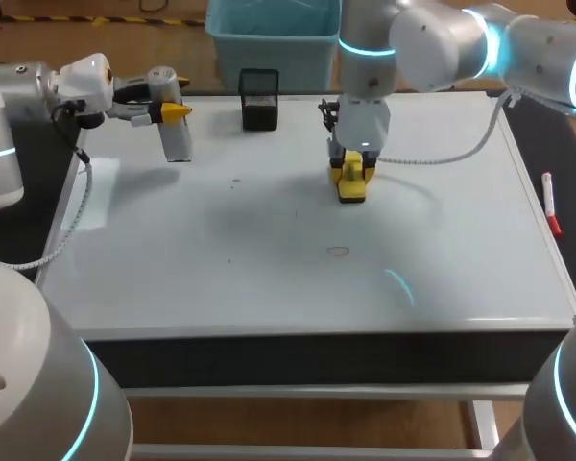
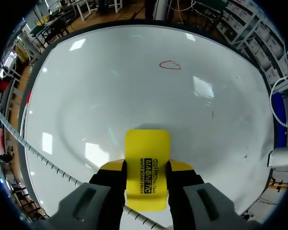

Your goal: Pick up the inspection probe, press it on each red-marked spot on the whiteboard one by one, put down the probe, pick up the eraser, and wipe off all the red marks.

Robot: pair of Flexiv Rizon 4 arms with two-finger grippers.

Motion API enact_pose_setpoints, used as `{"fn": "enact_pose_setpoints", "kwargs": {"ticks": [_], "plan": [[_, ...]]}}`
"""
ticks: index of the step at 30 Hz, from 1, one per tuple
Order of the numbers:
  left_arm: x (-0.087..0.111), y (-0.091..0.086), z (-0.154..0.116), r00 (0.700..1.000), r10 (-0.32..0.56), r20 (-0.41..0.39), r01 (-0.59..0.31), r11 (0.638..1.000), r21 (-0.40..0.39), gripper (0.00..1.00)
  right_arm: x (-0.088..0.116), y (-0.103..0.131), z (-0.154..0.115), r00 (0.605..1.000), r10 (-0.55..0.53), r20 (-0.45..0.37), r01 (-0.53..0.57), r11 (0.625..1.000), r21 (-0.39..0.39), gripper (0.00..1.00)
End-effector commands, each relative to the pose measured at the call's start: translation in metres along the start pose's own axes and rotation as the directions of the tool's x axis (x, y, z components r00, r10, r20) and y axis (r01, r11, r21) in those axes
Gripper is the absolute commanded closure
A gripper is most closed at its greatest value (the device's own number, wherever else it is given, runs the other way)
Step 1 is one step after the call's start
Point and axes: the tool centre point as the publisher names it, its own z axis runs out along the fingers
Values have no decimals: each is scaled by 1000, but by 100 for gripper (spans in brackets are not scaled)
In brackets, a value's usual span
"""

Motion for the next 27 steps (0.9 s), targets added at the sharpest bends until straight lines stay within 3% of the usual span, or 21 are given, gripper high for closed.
{"fn": "enact_pose_setpoints", "kwargs": {"ticks": [1, 17, 27], "plan": [[1, -2, 0, 1000, 1, 3, -1, 1000, -2, 100, 20, -2, 4, 1000, 15, 1, -15, 1000, 5, 100], [1, -2, 0, 1000, 1, 3, -1, 1000, -2, 100, 68, 0, -15, 997, 77, 2, -77, 997, 24, 100], [1, -2, 0, 1000, 1, 3, -1, 1000, -2, 100, 123, -13, -50, 986, 166, 16, -167, 982, 92, 100]]}}
